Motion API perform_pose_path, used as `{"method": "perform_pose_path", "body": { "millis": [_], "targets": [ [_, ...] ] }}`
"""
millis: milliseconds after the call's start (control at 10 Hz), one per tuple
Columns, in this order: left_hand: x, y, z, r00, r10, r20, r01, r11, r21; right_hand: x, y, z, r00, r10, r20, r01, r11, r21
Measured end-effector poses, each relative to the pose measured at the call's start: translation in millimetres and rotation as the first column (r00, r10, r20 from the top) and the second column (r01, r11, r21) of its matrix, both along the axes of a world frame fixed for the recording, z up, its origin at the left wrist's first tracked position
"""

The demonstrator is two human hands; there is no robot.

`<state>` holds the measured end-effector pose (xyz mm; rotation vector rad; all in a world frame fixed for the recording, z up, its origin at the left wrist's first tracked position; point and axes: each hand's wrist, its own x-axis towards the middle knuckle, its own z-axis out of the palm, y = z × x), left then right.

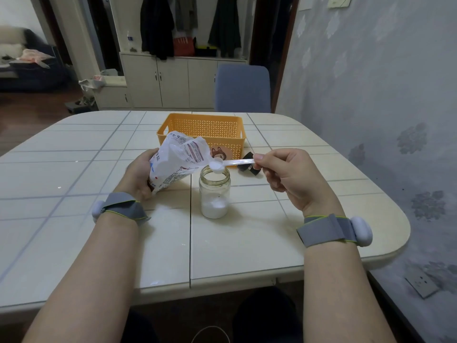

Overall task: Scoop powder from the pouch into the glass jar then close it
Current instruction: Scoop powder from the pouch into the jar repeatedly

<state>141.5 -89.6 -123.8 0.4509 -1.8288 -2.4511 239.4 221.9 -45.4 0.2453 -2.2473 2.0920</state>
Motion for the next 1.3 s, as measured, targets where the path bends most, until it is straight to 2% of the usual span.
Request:
{"method": "perform_pose_path", "body": {
  "millis": [100, 200, 600, 700, 900, 1000, 1100, 1200, 1300],
  "targets": [
    [5, 5, 7, 0.999, -0.046, -0.023, 0.045, 0.998, -0.036, 0, 1, -4, 1.0, -0.011, 0.007, 0.01, 1.0, 0.026],
    [6, 6, 8, 0.994, -0.097, -0.04, 0.099, 0.994, 0.045, -1, -1, -8, 0.999, -0.039, -0.01, 0.039, 0.998, 0.051],
    [6, 7, 8, 0.996, -0.092, -0.01, 0.093, 0.993, 0.069, -1, -10, -11, 0.995, -0.044, -0.085, 0.035, 0.993, -0.112],
    [9, 9, 11, 0.997, -0.079, -0.01, 0.08, 0.994, 0.074, 1, -10, -10, 0.994, -0.04, -0.098, 0.027, 0.992, -0.124],
    [11, 7, 10, 0.996, -0.079, -0.033, 0.079, 0.997, -0.013, 3, -13, -8, 0.991, -0.042, -0.13, 0.023, 0.99, -0.14],
    [8, 5, 8, 0.996, -0.078, -0.04, 0.076, 0.996, -0.034, 3, -14, -10, 0.993, -0.04, -0.11, 0.029, 0.995, -0.098],
    [8, 8, 10, 0.994, -0.101, -0.034, 0.102, 0.994, 0.025, 4, -12, -11, 0.993, -0.067, -0.093, 0.056, 0.992, -0.112],
    [7, 7, 10, 0.994, -0.101, -0.034, 0.102, 0.994, 0.03, 6, -12, -4, 0.988, -0.105, -0.115, 0.084, 0.982, -0.171],
    [5, 6, 9, 0.994, -0.102, -0.027, 0.103, 0.993, 0.048, 0, -17, 12, 0.973, -0.149, -0.174, 0.121, 0.98, -0.16]
  ]
}}
